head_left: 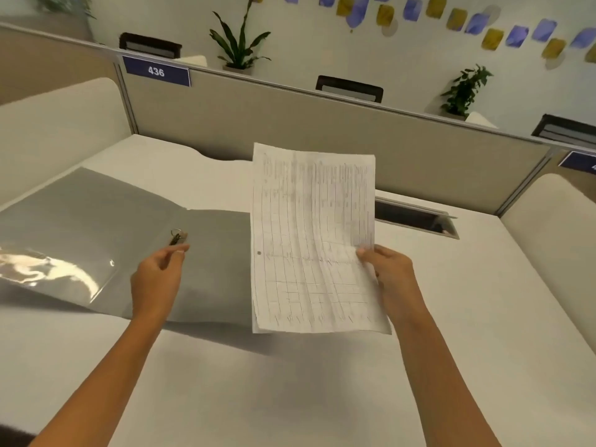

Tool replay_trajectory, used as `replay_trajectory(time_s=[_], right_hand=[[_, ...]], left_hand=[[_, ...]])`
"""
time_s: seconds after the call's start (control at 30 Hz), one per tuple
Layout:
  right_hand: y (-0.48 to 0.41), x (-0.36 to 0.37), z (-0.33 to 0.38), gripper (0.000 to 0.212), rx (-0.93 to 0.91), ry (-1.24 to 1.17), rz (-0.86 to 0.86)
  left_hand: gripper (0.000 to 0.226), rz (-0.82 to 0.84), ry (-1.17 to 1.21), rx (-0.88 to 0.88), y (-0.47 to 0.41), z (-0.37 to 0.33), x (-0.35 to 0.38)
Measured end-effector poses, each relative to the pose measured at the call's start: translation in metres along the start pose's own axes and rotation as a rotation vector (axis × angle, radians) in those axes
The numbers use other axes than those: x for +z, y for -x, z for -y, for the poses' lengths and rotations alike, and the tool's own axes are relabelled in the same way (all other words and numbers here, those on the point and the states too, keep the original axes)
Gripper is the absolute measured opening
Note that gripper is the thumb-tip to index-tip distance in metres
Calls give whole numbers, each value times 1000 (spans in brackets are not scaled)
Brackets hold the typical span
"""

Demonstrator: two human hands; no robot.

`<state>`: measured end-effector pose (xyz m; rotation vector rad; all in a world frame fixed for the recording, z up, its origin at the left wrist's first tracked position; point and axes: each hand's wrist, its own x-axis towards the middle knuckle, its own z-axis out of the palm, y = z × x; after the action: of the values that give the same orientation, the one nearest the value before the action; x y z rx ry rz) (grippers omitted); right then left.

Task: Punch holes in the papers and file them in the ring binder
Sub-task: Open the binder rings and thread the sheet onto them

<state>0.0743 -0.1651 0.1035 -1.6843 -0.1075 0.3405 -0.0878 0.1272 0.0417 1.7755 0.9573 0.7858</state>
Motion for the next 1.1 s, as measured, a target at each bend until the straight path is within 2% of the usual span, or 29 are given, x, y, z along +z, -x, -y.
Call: replay_trajectory(time_s=[0.1, 0.27, 0.37, 0.43, 0.57, 0.63, 0.73, 0.83, 0.97, 1.1], right_hand=[[3, 14, -15, 23, 121, -184, 9], [6, 39, -30, 25, 178, -215, -31], [8, 52, -31, 22, 194, -257, -37], [9, 62, -32, 22, 216, -290, -35], [8, 85, -33, 17, 285, -369, -66], [9, 97, -33, 17, 277, -377, -75], [10, 118, -30, 18, 247, -349, -84], [9, 138, -29, 18, 215, -318, -91], [10, 155, -31, 19, 212, -310, -97], [15, 165, -37, 20, 229, -334, -123]], left_hand=[[28, -6, -83, 7, -3, 13, -4], [33, -30, -85, -6, -23, 32, -12], [41, -8, -170, 29, -48, 49, -18], [48, 55, -303, 52, -67, 62, -22], [74, 247, -821, 90, -98, 93, -30], [81, 361, -902, 110, -106, 103, -30], [77, 484, -937, 210, -109, 110, -25], [68, 496, -933, 274, -110, 118, -22], [53, 478, -777, 356, -108, 125, -23], [58, 526, -653, 434, -90, 122, -23]])
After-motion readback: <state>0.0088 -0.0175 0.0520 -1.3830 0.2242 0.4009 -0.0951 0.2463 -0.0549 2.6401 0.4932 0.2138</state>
